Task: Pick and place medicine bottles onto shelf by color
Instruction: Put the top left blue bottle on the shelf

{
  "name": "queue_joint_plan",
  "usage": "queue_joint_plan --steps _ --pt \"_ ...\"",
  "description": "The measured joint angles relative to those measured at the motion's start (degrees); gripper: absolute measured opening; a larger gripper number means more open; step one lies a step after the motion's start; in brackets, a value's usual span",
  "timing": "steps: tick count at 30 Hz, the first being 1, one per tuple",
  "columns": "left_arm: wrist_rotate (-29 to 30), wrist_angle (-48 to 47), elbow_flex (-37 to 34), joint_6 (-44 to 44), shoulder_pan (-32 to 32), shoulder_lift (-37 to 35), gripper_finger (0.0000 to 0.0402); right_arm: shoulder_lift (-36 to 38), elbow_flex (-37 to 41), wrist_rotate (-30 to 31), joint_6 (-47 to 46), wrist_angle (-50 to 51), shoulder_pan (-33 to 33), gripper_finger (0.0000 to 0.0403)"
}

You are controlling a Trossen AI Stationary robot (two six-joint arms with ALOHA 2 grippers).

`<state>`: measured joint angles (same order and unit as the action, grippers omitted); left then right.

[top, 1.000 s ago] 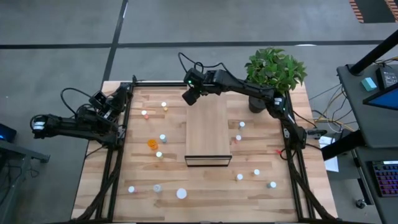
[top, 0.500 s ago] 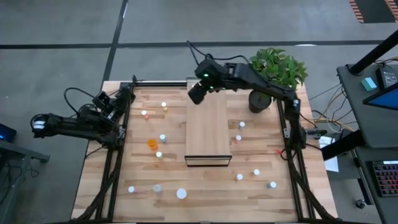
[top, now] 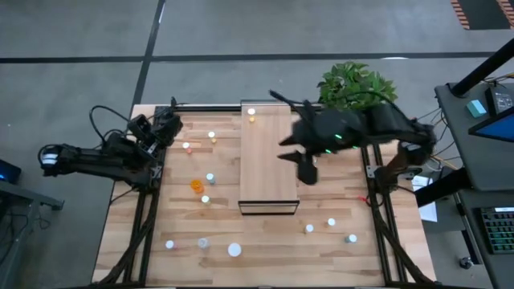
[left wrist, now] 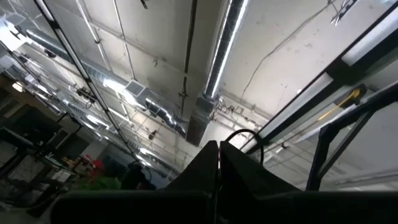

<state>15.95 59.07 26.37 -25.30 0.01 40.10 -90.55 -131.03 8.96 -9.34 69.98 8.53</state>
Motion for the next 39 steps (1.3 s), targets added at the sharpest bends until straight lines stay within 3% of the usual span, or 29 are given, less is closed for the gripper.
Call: queue_joint_plan --steps 7,15,19,23,27,33,39 --pt "-4.7 -13.3 7.7 0.1 0.0 2.4 0.0000 10.7 15.8 7.6 -2.5 -5.0 8.4 0.0130" --pt "-11.3 -31.0 15.8 -1.2 0.1 4.6 0.0000 22.7 38.8 9.4 -7.3 -20.7 14.8 0.0097" --pt "-13.6 -46.4 20.3 -4.5 0.2 4.4 0.0000 29.4 48.9 12.5 -9.2 -28.6 17.7 0.0080" --pt "-15.7 -66.6 24.8 -7.9 0.7 5.0 0.0000 35.3 57.9 19.4 -10.9 -33.4 21.2 0.0064" --pt "-16.1 -80.4 27.9 -8.7 1.7 7.3 0.0000 40.5 65.9 25.4 -10.8 -39.0 24.3 0.0052" --pt "-17.2 -83.5 28.8 -2.3 2.7 11.7 0.0000 48.3 77.9 27.7 -9.0 -48.1 25.3 0.0037" --pt "-17.3 -86.2 28.7 0.7 2.7 15.1 0.0000 57.1 89.2 30.6 -1.0 -61.5 24.4 0.0021"
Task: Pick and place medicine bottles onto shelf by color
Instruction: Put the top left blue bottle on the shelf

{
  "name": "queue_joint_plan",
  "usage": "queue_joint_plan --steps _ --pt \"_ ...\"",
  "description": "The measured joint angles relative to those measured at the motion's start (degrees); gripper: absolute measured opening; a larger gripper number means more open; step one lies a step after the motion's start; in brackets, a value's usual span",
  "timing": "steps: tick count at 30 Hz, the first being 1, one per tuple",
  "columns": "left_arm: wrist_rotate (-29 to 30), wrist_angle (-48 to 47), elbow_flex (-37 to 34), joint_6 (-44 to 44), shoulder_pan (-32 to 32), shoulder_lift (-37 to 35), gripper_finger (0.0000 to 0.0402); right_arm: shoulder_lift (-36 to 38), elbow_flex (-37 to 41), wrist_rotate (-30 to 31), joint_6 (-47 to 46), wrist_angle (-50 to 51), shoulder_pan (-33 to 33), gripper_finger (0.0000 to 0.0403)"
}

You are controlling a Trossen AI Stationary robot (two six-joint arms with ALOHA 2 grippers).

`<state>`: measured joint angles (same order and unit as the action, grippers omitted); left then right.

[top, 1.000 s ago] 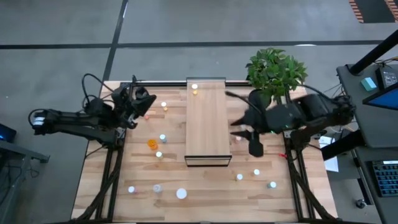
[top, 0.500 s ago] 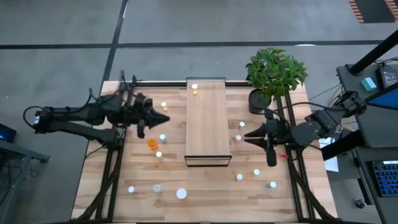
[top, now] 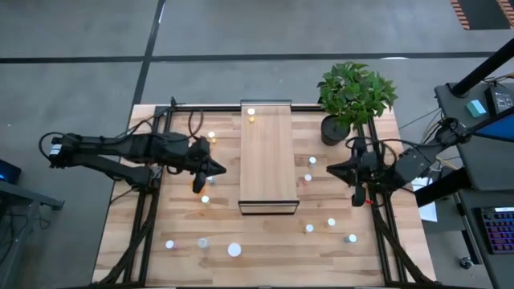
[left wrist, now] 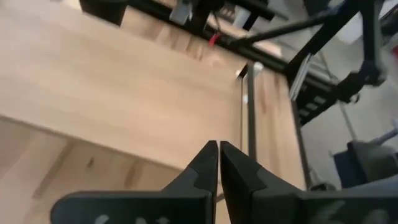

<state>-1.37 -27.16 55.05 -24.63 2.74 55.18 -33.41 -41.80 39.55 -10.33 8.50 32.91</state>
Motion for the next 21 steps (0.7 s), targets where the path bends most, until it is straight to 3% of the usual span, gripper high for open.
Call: queue_joint_plan --steps 5,10,15,21 --pt "0.0 -0.3 0.0 1.7 0.0 1.3 0.0000 4.9 8.1 -1.4 7.9 -14.5 -4.9 0.0010" --pt "0.0 -0.4 0.0 4.1 0.0 2.1 0.0000 4.5 13.3 -9.6 8.7 -24.7 -11.6 0.0009" --pt "0.0 -4.9 -0.1 4.1 0.0 2.6 0.0007 1.7 13.9 -13.8 7.4 -25.5 -16.0 0.0008" --pt "0.5 -13.3 -1.2 5.1 0.0 4.0 0.0072 0.8 10.0 -14.2 11.4 -24.6 -16.5 0.0008"
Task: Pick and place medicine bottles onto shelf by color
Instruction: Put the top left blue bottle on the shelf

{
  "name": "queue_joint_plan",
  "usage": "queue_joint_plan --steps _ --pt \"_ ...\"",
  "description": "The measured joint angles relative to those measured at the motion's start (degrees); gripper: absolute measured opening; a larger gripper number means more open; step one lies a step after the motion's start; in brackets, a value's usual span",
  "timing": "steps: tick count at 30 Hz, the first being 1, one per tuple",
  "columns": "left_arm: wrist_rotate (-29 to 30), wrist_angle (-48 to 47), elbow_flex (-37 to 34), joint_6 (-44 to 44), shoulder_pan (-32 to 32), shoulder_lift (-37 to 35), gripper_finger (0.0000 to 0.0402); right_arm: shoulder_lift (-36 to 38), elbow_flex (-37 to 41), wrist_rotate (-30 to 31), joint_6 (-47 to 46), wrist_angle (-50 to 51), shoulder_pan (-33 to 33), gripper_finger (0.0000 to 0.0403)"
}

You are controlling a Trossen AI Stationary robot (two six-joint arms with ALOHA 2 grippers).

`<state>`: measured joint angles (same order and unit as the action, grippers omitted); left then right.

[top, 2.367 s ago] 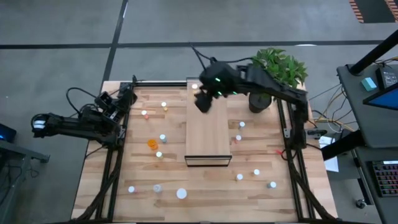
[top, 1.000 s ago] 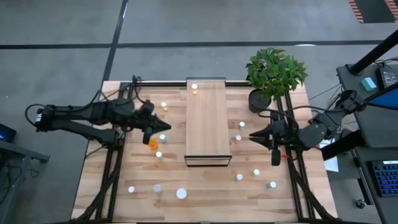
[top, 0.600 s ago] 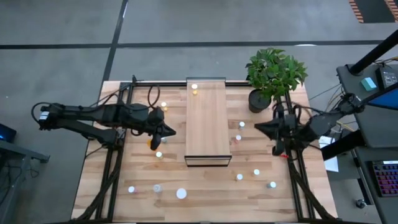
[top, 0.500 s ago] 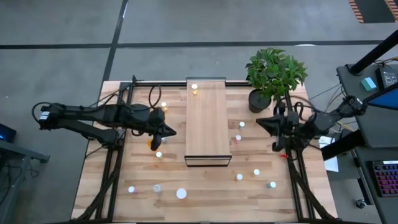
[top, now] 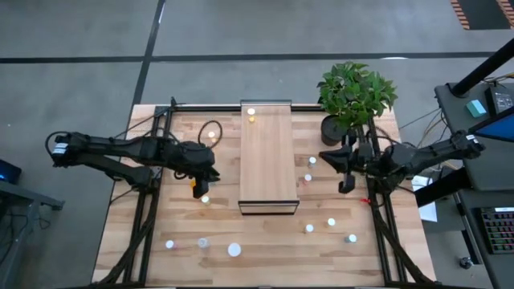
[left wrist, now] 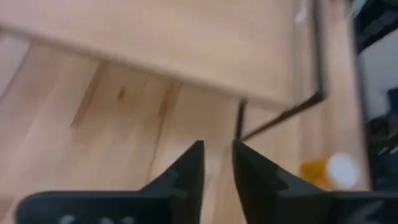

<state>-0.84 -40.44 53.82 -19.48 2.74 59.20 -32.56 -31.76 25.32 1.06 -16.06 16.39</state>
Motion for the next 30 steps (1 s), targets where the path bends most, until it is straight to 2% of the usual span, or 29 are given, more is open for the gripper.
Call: queue_joint_plan --steps 4,7,12,20,30 --pt "0.5 -6.1 -1.2 3.5 0.0 2.4 0.0125 0.3 -2.6 0.2 0.2 2.0 0.1 0.0008" --pt "1.8 -7.2 -2.5 4.0 0.0 4.6 0.0159 0.3 -3.3 0.2 -1.3 6.3 0.1 0.0008" --pt "4.4 -7.2 -4.7 5.3 0.0 7.7 0.0192 0.3 -3.0 0.2 -4.5 8.7 0.1 0.0008" --pt "11.7 -7.0 -5.5 6.5 -0.1 12.9 0.0199 0.3 -0.7 0.2 -7.8 9.0 0.1 0.0008" --pt "11.9 -6.6 -5.7 6.7 -0.2 18.2 0.0199 0.3 0.0 0.4 -8.7 7.8 0.1 0.0008"
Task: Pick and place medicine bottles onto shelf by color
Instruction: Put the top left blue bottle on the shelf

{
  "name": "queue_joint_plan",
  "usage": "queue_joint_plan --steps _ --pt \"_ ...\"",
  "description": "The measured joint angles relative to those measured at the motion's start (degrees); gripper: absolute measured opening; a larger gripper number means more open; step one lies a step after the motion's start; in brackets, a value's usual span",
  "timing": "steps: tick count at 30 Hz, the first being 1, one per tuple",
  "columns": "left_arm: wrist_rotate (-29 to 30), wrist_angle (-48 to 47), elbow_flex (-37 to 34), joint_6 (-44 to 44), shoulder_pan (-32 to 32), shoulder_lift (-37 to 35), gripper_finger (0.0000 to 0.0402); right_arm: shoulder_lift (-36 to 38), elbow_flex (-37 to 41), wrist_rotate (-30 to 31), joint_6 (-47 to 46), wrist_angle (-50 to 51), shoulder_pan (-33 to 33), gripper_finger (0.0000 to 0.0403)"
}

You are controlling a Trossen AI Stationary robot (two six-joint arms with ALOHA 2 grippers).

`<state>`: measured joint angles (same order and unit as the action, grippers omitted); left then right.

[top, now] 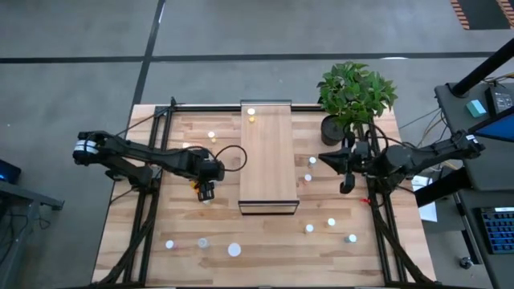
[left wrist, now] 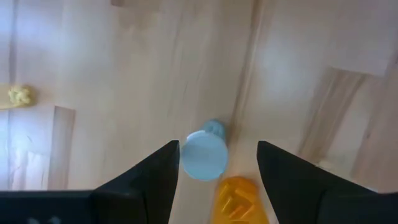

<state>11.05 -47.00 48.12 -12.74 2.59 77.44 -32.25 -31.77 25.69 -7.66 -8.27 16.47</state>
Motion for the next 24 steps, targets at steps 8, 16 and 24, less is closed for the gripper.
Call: queue_joint_plan --steps 8,16,24 --pt "0.0 0.4 -0.7 -0.1 0.0 2.5 0.0198 -0.1 0.0 0.0 0.1 -0.1 0.0 0.0008" --pt "0.0 1.8 -0.7 -0.3 -0.1 1.3 0.0165 -0.1 0.0 0.3 -0.3 0.1 0.0 0.0008" --pt "0.0 1.6 -0.7 -0.4 -0.1 0.9 0.0094 -0.1 0.0 0.4 -0.7 0.1 0.0 0.0008"
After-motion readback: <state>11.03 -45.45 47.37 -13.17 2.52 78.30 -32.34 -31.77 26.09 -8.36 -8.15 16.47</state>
